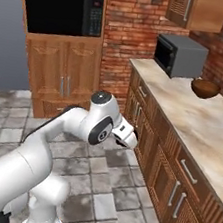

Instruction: Clear the mugs and bowl far away from the sink.

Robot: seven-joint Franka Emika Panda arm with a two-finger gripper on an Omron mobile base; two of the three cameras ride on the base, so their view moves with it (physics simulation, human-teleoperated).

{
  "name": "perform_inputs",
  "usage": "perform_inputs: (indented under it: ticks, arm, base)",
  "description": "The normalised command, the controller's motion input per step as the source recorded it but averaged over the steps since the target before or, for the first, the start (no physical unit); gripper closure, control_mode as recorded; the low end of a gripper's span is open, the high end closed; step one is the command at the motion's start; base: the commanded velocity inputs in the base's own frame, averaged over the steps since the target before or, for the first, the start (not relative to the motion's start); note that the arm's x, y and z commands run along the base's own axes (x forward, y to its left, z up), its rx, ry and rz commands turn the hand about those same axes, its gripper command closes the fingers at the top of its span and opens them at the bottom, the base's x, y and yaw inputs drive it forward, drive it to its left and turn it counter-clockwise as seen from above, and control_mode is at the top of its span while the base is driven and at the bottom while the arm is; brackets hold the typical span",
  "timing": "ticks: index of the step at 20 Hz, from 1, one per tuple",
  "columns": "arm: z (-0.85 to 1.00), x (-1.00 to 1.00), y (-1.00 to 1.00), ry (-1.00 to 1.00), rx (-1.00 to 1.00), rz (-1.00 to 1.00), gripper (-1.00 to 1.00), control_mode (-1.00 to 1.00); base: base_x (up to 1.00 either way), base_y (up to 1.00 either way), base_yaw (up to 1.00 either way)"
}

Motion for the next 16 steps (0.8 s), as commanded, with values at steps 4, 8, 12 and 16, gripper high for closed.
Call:
perform_inputs:
  ticks: [4,8,12,16]
  arm:
    - [0.00,0.00,0.00,0.00,0.00,0.00,1.00,1.00]
    - [0.00,0.00,0.00,0.00,0.00,0.00,1.00,1.00]
    - [0.00,0.00,0.00,0.00,0.00,0.00,1.00,1.00]
    - [0.00,0.00,0.00,0.00,0.00,0.00,1.00,1.00]
  base:
    - [1.00,-0.06,-0.54]
    - [1.00,0.00,-0.52]
    - [0.95,0.18,-0.47]
    - [0.92,0.18,-0.40]
